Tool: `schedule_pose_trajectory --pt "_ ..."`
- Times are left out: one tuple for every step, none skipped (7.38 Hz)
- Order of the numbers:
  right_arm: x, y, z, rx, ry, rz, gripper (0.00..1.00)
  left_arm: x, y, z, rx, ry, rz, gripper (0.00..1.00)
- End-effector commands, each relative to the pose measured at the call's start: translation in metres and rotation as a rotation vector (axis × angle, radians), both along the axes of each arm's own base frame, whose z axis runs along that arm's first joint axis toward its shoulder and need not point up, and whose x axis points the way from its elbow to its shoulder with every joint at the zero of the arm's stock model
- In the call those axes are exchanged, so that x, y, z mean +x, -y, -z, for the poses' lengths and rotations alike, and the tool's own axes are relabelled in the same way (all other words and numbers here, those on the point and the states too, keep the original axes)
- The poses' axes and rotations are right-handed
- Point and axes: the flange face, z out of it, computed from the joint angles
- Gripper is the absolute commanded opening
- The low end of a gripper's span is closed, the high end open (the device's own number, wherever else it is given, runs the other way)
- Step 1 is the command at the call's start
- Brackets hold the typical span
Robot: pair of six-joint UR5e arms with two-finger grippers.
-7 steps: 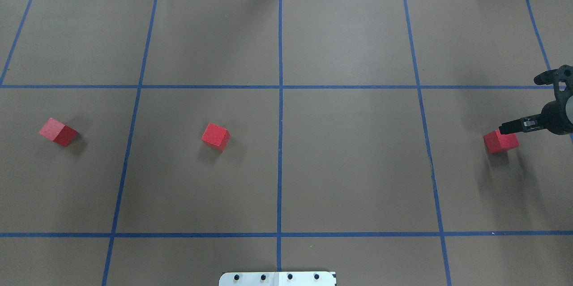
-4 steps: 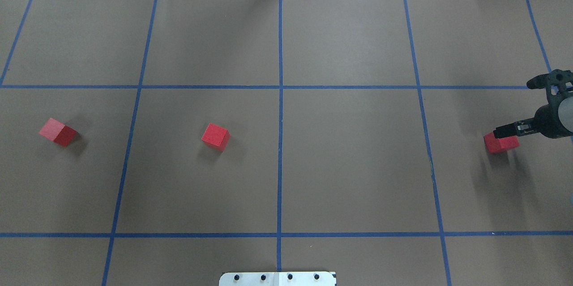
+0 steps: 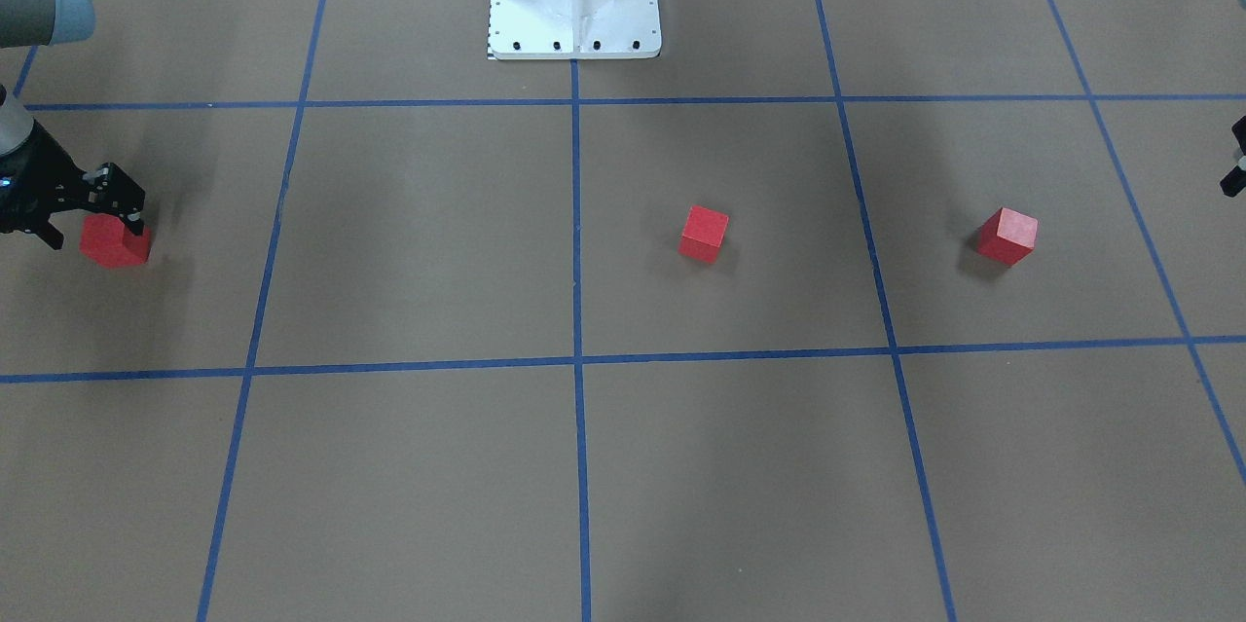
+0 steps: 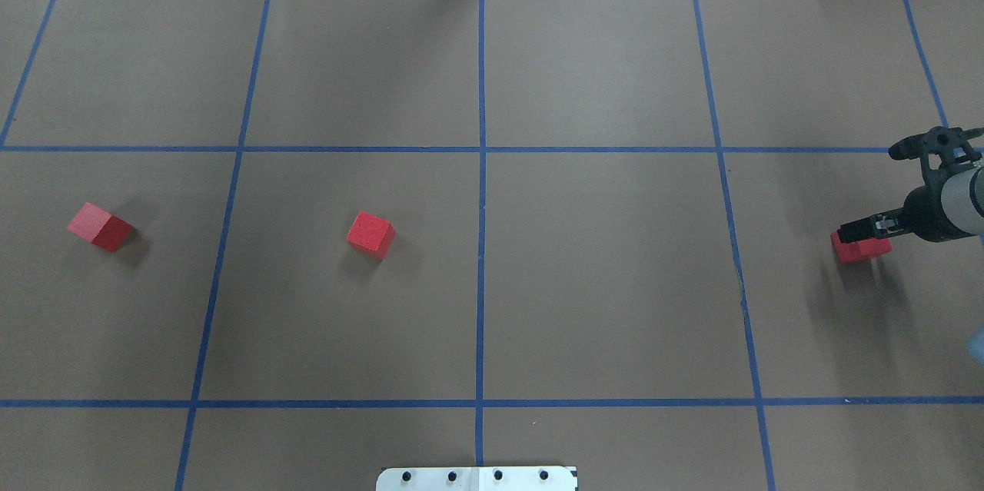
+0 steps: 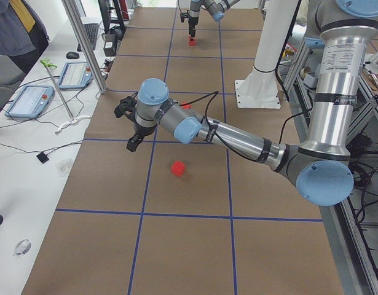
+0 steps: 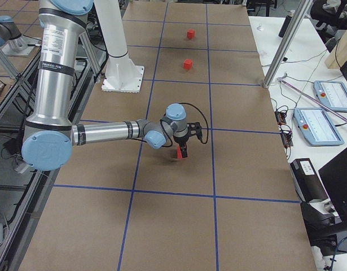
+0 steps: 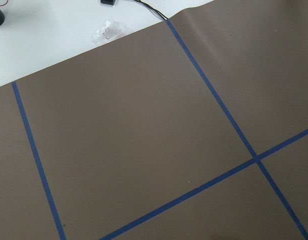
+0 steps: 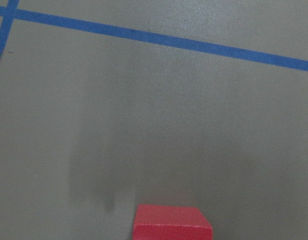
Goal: Form red blocks into L shape at center
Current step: 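Lower the right gripper onto the red cube farthest from the left arm and grasp it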
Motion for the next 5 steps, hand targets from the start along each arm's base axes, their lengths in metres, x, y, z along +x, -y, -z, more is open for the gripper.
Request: schedule_pose_trajectory --pt "-0.0111 0.0087 -0.0071 -0.006 -0.008 0.007 1.0 -0.0007 -0.0004 0.0001 0.0 0.0 0.001 1.0" --pt "-0.0112 0.0079 -0.0095 -0.008 -0.012 0.007 1.0 0.0001 0.0 0.0013 0.004 -0.001 0.001 1.0" --pt "-0.0125 0.0069 -0.0157 -0.017 -0.018 0.011 0.97 -0.0007 0.0 0.0015 0.005 -0.001 0.002 1.0" --pt "-0.0125 0.0069 -0.0159 -0.019 -0.019 0.011 0.46 0.0001 -0.0004 0.0007 0.004 -0.001 0.001 1.0" --pt "-0.0132 0.0065 -0.0149 -0.021 -0.019 0.014 0.0 0.0002 0.0 0.0014 0.005 -0.001 0.001 1.0"
